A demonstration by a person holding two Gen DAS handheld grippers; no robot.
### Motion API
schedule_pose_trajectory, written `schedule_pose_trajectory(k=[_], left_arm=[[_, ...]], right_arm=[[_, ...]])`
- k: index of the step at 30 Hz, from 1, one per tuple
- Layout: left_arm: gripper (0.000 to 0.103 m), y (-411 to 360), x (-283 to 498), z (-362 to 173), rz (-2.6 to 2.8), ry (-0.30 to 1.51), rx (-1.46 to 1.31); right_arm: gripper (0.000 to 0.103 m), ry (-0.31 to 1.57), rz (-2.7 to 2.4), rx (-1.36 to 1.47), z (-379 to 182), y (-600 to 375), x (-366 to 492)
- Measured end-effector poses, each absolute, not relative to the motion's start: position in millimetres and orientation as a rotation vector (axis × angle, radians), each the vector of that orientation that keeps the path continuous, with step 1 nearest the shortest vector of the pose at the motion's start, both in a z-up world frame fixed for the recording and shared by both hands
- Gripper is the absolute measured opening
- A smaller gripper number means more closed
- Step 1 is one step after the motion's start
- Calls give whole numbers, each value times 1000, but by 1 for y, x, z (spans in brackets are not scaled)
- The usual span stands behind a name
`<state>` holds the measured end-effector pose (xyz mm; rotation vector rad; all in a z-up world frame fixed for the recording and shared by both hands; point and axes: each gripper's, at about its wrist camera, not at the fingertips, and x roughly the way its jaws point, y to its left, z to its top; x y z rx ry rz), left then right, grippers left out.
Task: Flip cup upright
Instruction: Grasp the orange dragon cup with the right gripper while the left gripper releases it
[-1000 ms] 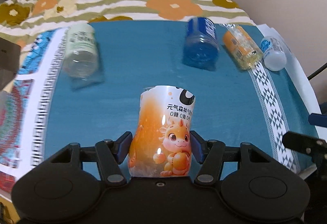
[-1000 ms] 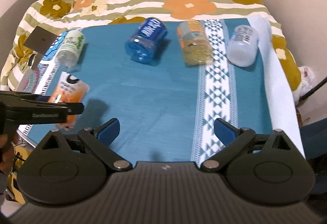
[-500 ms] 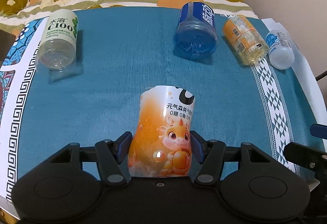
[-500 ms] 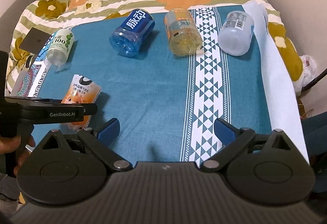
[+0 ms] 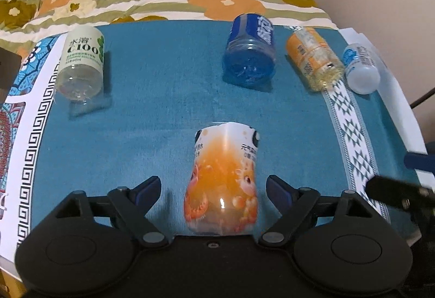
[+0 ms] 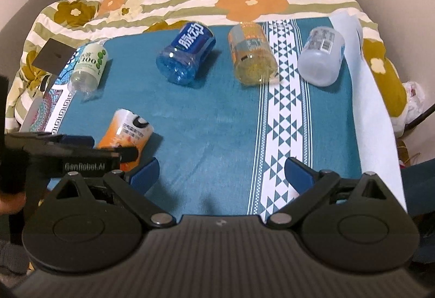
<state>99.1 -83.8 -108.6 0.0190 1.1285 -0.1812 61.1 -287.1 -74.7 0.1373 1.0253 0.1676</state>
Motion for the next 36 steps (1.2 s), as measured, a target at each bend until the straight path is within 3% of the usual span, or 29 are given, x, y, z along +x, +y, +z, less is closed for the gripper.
schedule_pose_trajectory(k=[3, 5, 8, 23, 33, 36], left_arm=[[90, -78, 91, -93, -200, 1118, 15], [99, -69, 85, -80, -204, 1096, 12], [103, -53, 78, -66, -202, 1080, 14], [103, 48, 73, -66, -175, 1105, -13], [103, 76, 80, -75, -187, 1128, -20], [103, 79, 81, -74, -192, 1128, -24]], right_arm=[[103, 1028, 164, 149, -63, -284, 66], [103, 1036, 161, 152, -55, -279, 71], [103, 1080, 138, 135, -48, -264, 85], [103, 1310, 160, 397, -98, -201, 157], [71, 1388, 107, 508, -128, -194, 169], [70, 1382, 101, 517, -130, -193, 168]])
